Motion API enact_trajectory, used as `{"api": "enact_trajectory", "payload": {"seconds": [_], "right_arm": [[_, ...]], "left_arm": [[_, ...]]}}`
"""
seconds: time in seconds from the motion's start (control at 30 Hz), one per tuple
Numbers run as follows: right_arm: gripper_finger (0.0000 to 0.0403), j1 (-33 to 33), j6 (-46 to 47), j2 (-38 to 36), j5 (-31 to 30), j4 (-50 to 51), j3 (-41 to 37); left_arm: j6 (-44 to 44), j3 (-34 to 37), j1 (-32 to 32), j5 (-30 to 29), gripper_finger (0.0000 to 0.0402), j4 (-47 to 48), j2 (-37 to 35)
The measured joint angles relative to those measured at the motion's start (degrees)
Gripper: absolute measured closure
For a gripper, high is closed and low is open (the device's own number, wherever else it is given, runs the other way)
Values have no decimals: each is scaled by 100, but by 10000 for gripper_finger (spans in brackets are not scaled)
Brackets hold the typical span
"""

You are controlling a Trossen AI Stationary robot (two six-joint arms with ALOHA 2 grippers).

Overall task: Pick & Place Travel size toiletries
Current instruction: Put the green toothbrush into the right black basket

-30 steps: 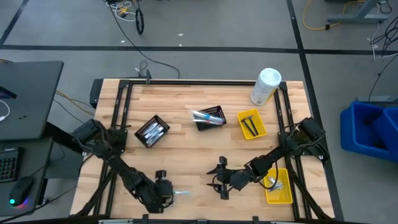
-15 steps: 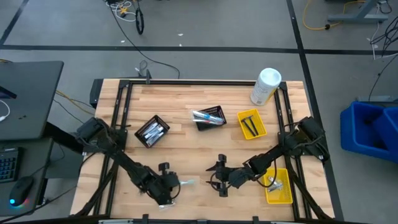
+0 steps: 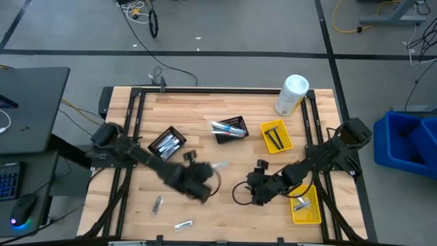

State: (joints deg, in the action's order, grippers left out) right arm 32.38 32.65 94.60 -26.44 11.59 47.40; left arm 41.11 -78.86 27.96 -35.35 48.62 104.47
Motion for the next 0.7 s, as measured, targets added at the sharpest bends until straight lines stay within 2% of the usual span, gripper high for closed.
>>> {"api": "enact_trajectory", "payload": {"seconds": [0.13, 0.33, 0.5, 0.7], "right_arm": [[190, 1, 235, -40, -2, 265, 0], [199, 25, 247, -40, 3, 254, 0], [203, 61, 273, -38, 6, 228, 0], [204, 77, 277, -36, 6, 165, 0]], "left_arm": [[-1474, -528, -811, -195, 350, 94, -3], [-3338, -805, -2344, 687, 356, -330, -7], [-4553, -809, -3386, 1023, 352, -441, 165], [-5508, -805, -3962, 1556, 354, -574, 620]]}}
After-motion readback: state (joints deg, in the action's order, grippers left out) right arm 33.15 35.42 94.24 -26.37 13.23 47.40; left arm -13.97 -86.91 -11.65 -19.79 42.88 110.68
